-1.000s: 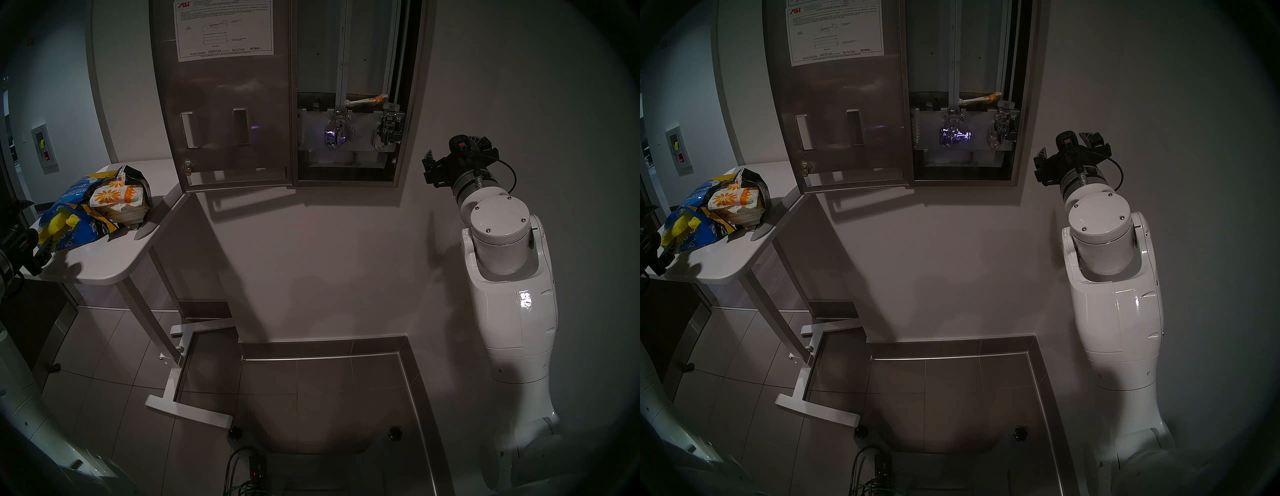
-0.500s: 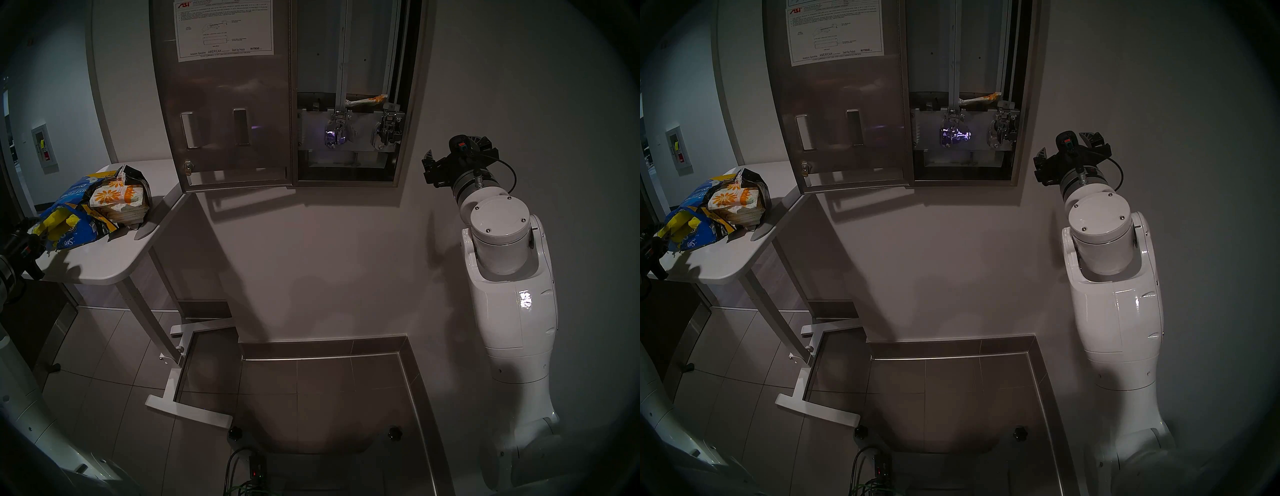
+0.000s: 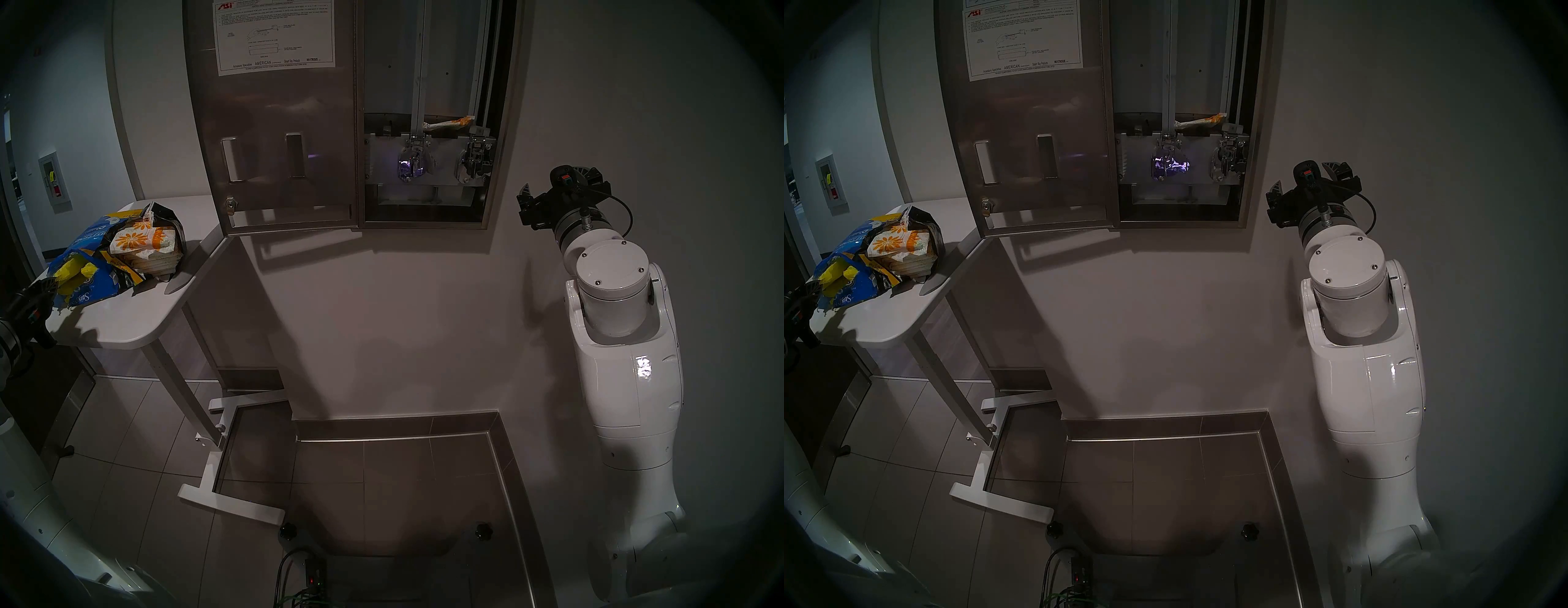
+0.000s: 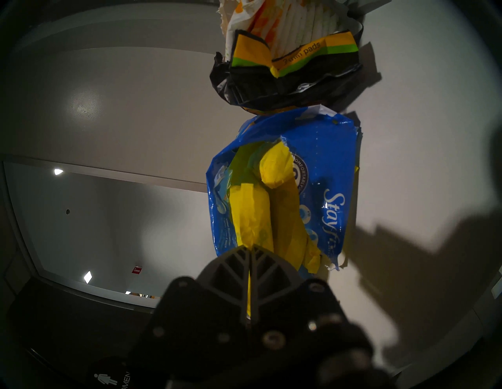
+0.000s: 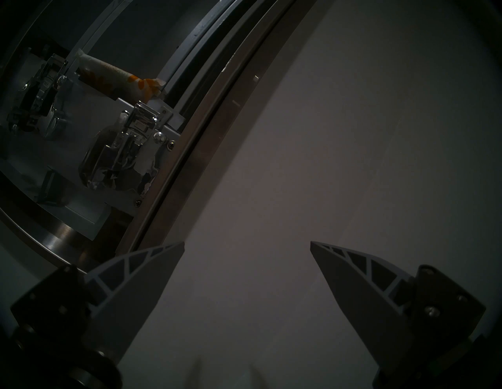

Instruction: Open the dispenser door, put the pads inside, close the door

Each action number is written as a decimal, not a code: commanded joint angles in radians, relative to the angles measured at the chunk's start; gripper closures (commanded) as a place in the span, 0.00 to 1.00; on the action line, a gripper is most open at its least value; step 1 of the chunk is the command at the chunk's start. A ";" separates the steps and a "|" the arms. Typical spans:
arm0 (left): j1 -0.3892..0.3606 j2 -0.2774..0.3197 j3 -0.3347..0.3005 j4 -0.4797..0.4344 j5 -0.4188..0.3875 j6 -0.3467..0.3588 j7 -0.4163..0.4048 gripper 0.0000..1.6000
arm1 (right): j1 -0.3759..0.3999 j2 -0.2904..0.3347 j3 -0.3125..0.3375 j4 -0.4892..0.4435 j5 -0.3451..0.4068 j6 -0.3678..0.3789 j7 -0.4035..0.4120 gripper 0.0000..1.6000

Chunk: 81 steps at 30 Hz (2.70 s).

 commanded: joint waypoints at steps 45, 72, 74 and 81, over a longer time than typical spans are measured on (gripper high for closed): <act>0.103 -0.097 -0.154 -0.229 -0.371 -0.028 -0.200 1.00 | 0.026 0.000 0.002 -0.028 -0.002 -0.012 -0.007 0.00; 0.192 -0.121 -0.154 -0.212 -0.370 -0.050 -0.275 1.00 | 0.026 0.000 0.002 -0.028 -0.002 -0.013 -0.008 0.00; 0.196 -0.127 -0.154 -0.212 -0.369 -0.047 -0.281 1.00 | 0.026 0.000 0.002 -0.028 -0.002 -0.013 -0.008 0.00; 0.204 -0.131 -0.154 -0.215 -0.357 -0.036 -0.270 0.72 | 0.026 0.000 0.002 -0.028 -0.003 -0.013 -0.008 0.00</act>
